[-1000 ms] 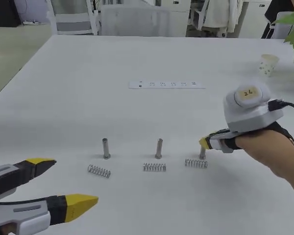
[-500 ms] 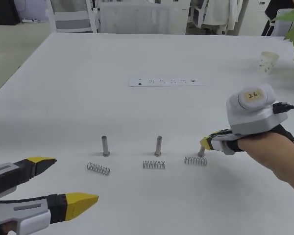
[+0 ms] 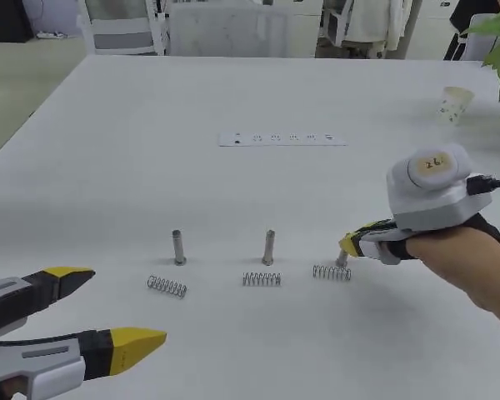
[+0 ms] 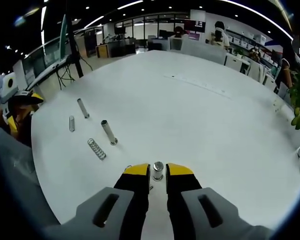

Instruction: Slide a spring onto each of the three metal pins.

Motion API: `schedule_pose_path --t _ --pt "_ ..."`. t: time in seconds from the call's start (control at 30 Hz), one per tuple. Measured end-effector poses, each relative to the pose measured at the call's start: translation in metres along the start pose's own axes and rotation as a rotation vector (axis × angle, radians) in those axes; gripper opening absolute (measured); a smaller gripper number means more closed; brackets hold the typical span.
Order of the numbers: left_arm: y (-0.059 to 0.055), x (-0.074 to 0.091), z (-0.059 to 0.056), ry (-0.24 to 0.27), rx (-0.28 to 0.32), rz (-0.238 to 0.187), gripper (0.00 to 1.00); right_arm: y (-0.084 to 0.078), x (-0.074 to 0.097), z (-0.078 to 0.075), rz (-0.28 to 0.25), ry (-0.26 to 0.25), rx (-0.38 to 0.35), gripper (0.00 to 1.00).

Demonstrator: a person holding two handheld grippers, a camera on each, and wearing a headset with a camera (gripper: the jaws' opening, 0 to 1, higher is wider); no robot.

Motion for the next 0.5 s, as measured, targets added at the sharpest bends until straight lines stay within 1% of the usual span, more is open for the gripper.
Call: schedule_pose_path --t 0.17,0.3,0.4,0.5 --pt "0.0 0.0 0.0 -0.001 -0.001 0.001 0.72 0.0 0.004 0.0 -0.004 -0.002 0.004 0.13" --pt "0.0 0.0 0.0 -0.002 -0.001 0.0 0.72 -0.004 0.008 -0.001 0.004 -0.001 0.001 0.13" --pt "0.0 -0.001 0.0 -0.002 -0.001 0.001 0.72 -0.008 0.01 -0.001 0.014 0.011 -0.001 0.13" --pt "-0.001 -0.001 0.0 -0.004 0.001 0.001 0.72 -0.013 0.009 0.002 0.037 0.035 0.002 0.13"
Point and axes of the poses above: the centre of the closed fingertips' face, and the gripper's own axes: x roughly backward along the fingers, z roughly to its left, y roughly out of its top, the point moved 7 cm from there along x, roughly backward along the fingers, and after that the axes turned 12 degrees about y, right-handed, at the moved point
